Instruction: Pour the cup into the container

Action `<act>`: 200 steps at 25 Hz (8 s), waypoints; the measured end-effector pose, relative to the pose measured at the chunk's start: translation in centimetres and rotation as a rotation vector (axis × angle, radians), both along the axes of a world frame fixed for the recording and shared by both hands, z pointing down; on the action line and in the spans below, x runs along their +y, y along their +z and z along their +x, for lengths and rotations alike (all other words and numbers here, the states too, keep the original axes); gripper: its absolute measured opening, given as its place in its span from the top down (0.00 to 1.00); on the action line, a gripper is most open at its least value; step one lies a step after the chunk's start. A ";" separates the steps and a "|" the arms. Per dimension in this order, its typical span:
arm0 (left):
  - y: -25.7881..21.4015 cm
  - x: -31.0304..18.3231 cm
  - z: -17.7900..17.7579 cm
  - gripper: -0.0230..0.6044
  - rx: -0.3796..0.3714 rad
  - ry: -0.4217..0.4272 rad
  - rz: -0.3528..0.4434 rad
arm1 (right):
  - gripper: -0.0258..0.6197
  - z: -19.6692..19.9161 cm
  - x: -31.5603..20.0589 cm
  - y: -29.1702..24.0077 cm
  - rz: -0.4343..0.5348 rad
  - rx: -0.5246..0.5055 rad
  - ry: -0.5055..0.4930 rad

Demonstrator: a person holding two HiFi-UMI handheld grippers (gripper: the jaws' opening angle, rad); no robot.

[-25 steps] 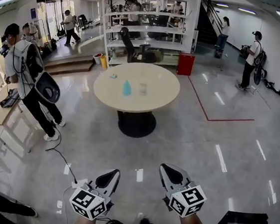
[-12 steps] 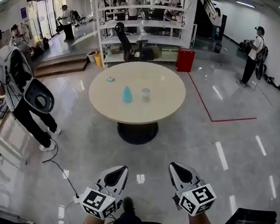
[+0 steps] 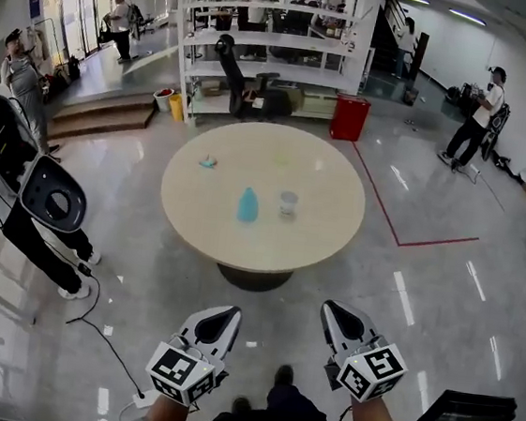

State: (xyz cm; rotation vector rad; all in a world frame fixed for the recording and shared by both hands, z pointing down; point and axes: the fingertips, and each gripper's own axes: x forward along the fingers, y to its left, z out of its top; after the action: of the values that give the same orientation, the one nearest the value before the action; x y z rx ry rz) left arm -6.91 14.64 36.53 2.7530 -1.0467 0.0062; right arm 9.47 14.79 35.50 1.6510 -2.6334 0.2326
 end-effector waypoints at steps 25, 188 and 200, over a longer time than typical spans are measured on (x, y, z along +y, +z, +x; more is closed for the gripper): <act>0.2 -37.4 2.9 0.98 -0.014 -0.223 -0.054 | 0.95 5.0 -38.7 0.8 0.057 -0.039 -0.129; 23.2 -50.6 -2.9 0.98 -0.148 -0.187 -0.381 | 0.48 -6.9 -54.6 23.3 -0.068 1.745 -0.218; 23.3 -50.8 -3.2 0.98 -0.121 -0.206 -0.374 | 0.48 -8.0 -54.7 22.1 -0.012 1.790 -0.228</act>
State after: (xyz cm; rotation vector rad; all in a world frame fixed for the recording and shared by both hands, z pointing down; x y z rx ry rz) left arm -10.15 -36.20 59.79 2.3260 -1.2141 0.3090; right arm 1.43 -39.95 57.58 0.6802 -1.2737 -0.8158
